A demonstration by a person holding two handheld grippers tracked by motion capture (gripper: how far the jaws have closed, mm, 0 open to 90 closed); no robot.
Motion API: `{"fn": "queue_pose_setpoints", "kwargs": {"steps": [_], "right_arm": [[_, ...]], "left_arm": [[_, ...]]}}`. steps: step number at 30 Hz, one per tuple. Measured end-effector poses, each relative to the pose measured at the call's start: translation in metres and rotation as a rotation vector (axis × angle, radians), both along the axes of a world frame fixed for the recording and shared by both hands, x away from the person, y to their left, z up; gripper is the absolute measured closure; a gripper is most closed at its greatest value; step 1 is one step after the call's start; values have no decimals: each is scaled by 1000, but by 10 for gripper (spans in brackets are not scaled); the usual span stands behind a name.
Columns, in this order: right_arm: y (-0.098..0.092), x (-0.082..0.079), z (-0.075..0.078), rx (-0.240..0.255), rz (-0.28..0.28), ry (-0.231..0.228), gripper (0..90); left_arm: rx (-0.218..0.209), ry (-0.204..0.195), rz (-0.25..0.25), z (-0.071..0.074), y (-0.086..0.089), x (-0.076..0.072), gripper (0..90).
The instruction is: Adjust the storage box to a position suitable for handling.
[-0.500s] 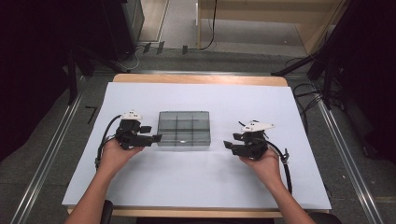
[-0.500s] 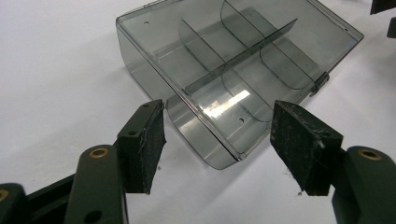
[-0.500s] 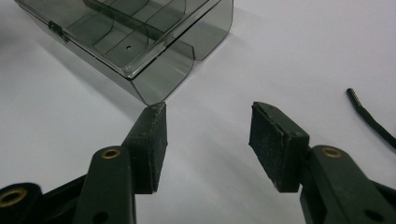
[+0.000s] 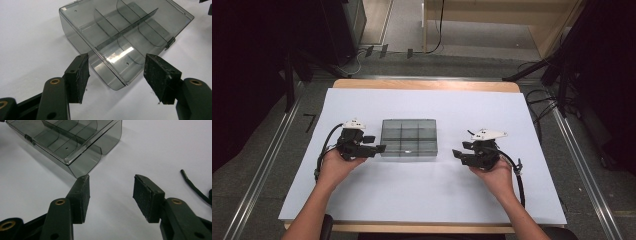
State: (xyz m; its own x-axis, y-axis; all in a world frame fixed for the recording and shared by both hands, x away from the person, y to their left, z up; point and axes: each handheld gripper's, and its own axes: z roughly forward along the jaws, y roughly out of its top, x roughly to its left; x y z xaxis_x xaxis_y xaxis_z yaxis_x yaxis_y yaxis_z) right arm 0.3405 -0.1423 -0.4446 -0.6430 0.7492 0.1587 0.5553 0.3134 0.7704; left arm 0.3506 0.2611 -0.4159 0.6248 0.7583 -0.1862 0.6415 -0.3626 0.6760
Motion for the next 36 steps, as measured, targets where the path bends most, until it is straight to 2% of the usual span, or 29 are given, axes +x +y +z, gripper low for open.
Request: {"fn": "queue_pose_setpoints", "kwargs": {"steps": [8,14,22,36], "right_arm": [[0,1,2,10,15,-1,504],[-2,2,3,31,3,-1,517],[7,1,4,32,18,-3,520],[17,-14,8,43,21,-4,543]], "left_arm": [[-12,-3,10,-1,0,3,386],[-9,-3,9,-1,0,2,386],[-3,-3,10,-1,2,-4,386],[10,-10,-3,-5,-4,-16,383]]}}
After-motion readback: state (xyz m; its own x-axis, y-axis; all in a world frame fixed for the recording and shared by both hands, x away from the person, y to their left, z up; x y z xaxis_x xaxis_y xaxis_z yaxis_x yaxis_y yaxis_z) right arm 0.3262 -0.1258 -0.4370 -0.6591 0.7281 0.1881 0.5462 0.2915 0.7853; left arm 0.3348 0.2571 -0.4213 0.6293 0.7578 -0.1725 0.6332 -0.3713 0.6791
